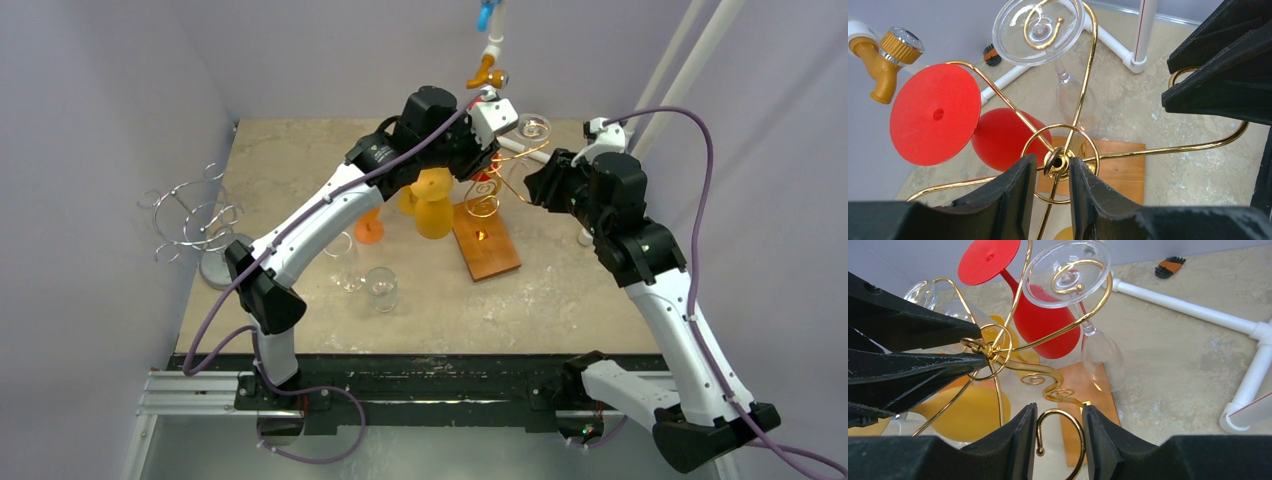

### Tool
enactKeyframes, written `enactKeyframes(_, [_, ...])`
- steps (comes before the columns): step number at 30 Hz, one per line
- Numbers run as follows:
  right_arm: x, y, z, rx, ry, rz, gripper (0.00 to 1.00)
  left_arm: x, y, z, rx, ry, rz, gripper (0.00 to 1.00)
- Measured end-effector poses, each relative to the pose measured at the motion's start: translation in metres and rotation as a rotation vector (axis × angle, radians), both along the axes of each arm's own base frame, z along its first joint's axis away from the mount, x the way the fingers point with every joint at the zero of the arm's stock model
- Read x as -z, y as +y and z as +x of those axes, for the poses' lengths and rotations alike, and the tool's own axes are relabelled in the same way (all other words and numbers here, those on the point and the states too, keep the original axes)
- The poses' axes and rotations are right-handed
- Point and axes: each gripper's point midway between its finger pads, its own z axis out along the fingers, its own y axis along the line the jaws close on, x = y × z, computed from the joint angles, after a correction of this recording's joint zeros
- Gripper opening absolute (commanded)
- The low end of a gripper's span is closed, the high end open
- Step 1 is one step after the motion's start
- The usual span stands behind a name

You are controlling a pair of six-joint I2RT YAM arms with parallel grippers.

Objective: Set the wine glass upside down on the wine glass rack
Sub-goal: Adjust the wine rack at the center of the board.

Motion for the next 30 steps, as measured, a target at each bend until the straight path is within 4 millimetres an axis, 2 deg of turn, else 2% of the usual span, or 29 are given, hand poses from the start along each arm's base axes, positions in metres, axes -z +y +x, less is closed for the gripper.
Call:
enactKeyframes(3, [-0.001,0.002,-0.001,-0.006,-0.012,0.017,0.22,0.0,0.001,-0.002,0.002,0.004,0.005,0.28])
enactKeyframes(11, [-0.003,0.008,-0.002,-0.023,-0.021,0.042,0.21,-0.001,0.004,-0.004,0.006,0.0,0.027,0.29])
enactKeyframes(20, [-0.008,0.027,-0.009,-0.078,-0.031,0.088,0.18,0.0,0.008,-0.004,-0.008,0.002,0.046,0.29])
enactKeyframes(30, [-0.007,0.027,-0.011,-0.059,-0.027,0.096,0.19,0.0,0.008,-0.004,-0.007,0.0,0.047,0.29])
